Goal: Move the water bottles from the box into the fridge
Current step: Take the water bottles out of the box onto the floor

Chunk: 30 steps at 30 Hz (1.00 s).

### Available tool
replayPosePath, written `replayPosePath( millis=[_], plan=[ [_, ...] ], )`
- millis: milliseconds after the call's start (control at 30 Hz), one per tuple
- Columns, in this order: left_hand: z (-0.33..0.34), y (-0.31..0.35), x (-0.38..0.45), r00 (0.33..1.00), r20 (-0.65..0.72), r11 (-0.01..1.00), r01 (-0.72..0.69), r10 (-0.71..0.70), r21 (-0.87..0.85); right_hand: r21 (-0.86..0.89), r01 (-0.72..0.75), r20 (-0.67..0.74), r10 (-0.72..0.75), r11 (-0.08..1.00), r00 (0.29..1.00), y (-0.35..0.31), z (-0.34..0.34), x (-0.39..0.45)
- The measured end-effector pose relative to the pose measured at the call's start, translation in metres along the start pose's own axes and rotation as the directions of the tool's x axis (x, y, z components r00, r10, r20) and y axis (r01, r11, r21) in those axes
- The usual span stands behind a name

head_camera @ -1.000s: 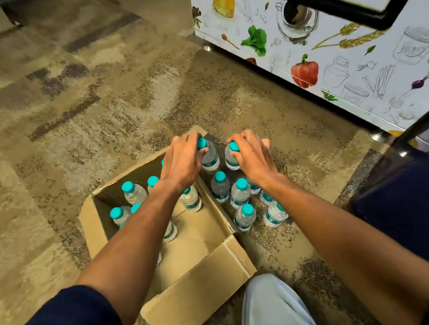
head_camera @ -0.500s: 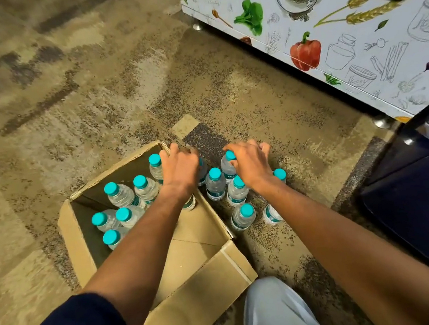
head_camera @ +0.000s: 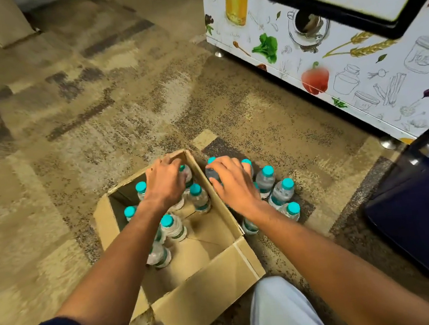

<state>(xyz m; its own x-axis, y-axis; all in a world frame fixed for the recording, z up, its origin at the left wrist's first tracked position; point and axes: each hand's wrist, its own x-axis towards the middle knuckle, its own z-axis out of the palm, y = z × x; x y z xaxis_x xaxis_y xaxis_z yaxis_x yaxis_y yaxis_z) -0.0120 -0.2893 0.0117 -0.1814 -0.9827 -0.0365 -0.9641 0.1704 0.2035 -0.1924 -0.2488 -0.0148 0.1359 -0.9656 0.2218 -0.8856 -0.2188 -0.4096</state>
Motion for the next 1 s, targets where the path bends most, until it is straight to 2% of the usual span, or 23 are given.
replayPosePath(
  millis=[67, 267, 500, 600, 833, 1000],
  plan=[
    [-0.003, -0.016, -0.015, 1.000, 0.012, 0.999, 0.008, -0.009, 0.040, -0.036, 0.047, 0.052, -0.046, 0.998, 0.998, -0.014, 0.002, 0.000],
    [0.003, -0.045, -0.052, 0.987, 0.161, 0.977, -0.042, 0.009, 0.207, -0.141, 0.127, 0.263, -0.086, 0.982, 0.961, -0.043, 0.014, 0.000],
    [0.029, -0.049, -0.074, 0.982, 0.191, 0.963, -0.065, 0.014, 0.261, -0.312, 0.139, 0.450, 0.017, 0.940, 0.893, -0.052, 0.037, -0.002],
    [0.035, -0.046, -0.078, 0.983, 0.183, 0.964, -0.040, -0.009, 0.261, -0.319, 0.141, 0.460, 0.023, 0.937, 0.888, -0.052, 0.044, -0.007],
    [0.032, -0.047, -0.083, 0.972, 0.215, 0.992, 0.077, -0.098, 0.104, -0.199, 0.092, 0.476, 0.014, 0.976, 0.879, -0.049, 0.042, -0.019],
    [0.015, -0.040, -0.083, 0.982, 0.094, 0.985, 0.167, -0.162, -0.045, -0.047, -0.015, 0.413, 0.033, 0.999, 0.910, -0.051, 0.012, -0.012]
  ],
)
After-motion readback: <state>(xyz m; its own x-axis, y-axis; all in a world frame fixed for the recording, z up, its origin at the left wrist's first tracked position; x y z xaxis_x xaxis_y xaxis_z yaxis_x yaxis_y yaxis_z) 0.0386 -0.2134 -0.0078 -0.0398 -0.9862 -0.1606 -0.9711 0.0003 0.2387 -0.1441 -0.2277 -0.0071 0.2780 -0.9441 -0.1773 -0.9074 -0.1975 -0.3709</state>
